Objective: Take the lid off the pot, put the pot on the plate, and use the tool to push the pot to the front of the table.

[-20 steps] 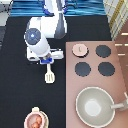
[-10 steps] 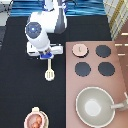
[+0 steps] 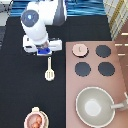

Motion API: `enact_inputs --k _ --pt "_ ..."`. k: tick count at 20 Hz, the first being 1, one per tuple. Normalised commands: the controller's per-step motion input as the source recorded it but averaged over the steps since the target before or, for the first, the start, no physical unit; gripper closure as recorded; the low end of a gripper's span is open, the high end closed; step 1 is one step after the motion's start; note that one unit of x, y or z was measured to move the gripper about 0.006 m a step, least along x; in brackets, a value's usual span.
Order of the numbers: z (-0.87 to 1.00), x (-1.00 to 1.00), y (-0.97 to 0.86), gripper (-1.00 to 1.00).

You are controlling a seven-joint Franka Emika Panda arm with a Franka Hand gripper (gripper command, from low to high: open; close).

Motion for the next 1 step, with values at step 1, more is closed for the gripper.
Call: enact_inputs --k 1 --pt "1.00 0.23 0.00 -1.00"
